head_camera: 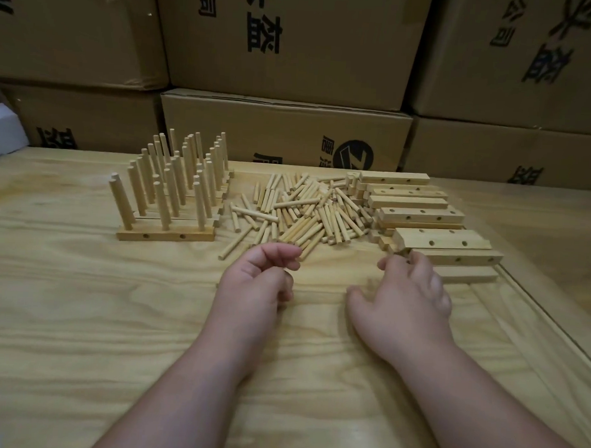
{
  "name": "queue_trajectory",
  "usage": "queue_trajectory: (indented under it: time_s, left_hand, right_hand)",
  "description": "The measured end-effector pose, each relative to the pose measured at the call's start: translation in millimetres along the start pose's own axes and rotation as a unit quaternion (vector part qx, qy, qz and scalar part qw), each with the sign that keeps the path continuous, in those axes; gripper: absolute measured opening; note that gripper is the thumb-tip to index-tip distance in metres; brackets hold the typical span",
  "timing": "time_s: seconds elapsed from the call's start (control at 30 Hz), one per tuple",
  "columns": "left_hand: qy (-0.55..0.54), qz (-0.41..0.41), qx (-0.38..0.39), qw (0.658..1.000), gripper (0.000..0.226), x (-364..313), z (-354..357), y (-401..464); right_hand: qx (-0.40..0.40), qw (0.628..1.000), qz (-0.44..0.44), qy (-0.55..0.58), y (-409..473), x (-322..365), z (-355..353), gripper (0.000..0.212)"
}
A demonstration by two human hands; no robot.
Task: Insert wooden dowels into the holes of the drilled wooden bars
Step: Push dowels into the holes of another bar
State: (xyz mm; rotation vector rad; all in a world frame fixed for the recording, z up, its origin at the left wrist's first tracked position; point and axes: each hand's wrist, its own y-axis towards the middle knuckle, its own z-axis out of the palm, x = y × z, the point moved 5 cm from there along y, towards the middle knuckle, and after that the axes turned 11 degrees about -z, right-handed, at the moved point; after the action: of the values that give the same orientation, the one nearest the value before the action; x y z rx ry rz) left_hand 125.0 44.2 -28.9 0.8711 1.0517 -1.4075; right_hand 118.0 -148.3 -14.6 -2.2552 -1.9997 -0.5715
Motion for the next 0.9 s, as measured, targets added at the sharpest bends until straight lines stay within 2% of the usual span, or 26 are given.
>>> queue_trajectory:
  time_s: [0.13, 0.23, 0.33, 0.47, 0.6, 0.73, 0.9]
  left_hand:
    - [-0.013, 0.003, -0.007, 1.000, 0.041, -1.1, -1.4, -0.6]
    - [-0.023, 0.006, -0.022, 0.999, 0.040, -2.3, -3.7, -1.7]
    - [-0.048, 0.005, -0.026, 0.999, 0.039, -3.9, -4.9, -3.0]
    - [-0.071, -0.003, -0.028, 0.997, 0.040, -4.9, -5.5, -2.6]
    - [-0.074, -0.006, -0.026, 0.997, 0.039, -6.2, -5.9, -4.0]
    - [-0.082, -0.012, -0.030, 0.996, 0.039, -7.0, -7.4, -4.3]
    - [-0.067, -0.016, -0.039, 0.997, 0.049, -5.7, -4.6, -3.6]
  right_hand:
    - [0.005, 0.999, -0.034, -0.001, -3.5, 9.7, 0.8, 0.063]
    - [-0.002, 0.987, -0.136, 0.082, -11.3, 30.2, 4.1, 0.059]
    - [-0.030, 0.963, -0.220, 0.150, -13.8, 48.6, 0.4, 0.064]
    - [-0.064, 0.971, -0.193, 0.124, 2.3, 36.7, -6.1, 0.062]
    - [-0.024, 0.988, -0.149, 0.047, 16.7, 16.3, -5.9, 0.063]
    - [0.022, 0.992, -0.117, -0.043, 19.3, 5.8, -2.6, 0.049]
    - [-0.046, 0.981, -0.189, 0.028, 16.5, 16.5, -2.7, 0.030]
